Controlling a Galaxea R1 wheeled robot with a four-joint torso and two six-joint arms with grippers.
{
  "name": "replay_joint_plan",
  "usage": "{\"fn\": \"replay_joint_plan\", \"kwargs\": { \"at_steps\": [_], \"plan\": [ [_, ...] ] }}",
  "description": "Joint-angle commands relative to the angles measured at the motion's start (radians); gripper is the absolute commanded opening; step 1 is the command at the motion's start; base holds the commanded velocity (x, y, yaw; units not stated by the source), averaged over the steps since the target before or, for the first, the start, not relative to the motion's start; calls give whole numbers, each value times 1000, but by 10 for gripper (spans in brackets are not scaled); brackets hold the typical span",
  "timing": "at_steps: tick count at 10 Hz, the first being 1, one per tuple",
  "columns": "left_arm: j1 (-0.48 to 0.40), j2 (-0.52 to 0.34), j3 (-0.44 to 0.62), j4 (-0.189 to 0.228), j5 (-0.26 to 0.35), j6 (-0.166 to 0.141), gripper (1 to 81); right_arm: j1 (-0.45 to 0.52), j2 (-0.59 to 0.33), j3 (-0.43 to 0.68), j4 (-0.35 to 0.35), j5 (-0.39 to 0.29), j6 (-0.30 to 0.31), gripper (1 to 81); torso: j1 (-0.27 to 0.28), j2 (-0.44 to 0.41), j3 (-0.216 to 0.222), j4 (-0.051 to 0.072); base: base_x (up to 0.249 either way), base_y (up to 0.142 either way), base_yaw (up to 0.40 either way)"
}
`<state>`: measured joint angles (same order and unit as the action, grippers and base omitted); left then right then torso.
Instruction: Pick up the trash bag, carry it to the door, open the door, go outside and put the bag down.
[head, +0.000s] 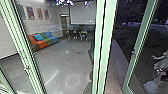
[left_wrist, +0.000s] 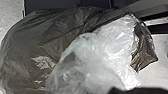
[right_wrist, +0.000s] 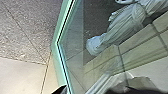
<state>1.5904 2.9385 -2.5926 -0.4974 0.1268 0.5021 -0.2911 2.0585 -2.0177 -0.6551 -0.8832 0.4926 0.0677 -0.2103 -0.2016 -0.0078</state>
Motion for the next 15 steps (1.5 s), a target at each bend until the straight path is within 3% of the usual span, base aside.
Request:
{"fn": "replay_joint_plan", "kwargs": {
  "at_steps": [1, 2, 3, 6, 8, 10, 14, 15],
  "plan": [
    [-27, -10, 9, -1, 77, 12, 10, 29, -168, 276, 391, -126, 0, 811, 0, 0, 0, 0, 0, 0, 0],
    [-30, -11, 9, -1, 76, 12, 10, -79, -202, 383, 460, -109, 6, 811, 0, 0, 0, 0, 0, 0, 0],
    [-31, -14, 5, 0, 73, 13, 10, -167, -231, 479, 479, -41, 6, 811, 0, 0, 0, 0, 0, 0, 0],
    [-37, -18, 5, 0, 71, 15, 10, -475, -252, 611, 483, 228, 14, 811, 0, 0, 0, 0, 0, 0, 0],
    [-40, -18, 5, 0, 34, 15, 10, -677, -205, 593, 476, 435, 6, 811, 0, 0, 0, 0, 0, 0, 0],
    [-51, -22, 3, 0, 34, 15, 10, -806, -124, 522, 479, 564, 6, 811, 0, 0, 0, 0, 0, 0, 0],
    [-65, -22, 3, -3, 34, 15, 10, -975, 43, 462, 468, 625, -2, 811, 0, 0, 0, 0, 0, 0, 0],
    [-68, -22, 3, -3, 34, 15, 10, -1030, 76, 414, 451, 715, -11, 811, 0, 0, 0, 0, 0, 0, 0]
  ]
}}
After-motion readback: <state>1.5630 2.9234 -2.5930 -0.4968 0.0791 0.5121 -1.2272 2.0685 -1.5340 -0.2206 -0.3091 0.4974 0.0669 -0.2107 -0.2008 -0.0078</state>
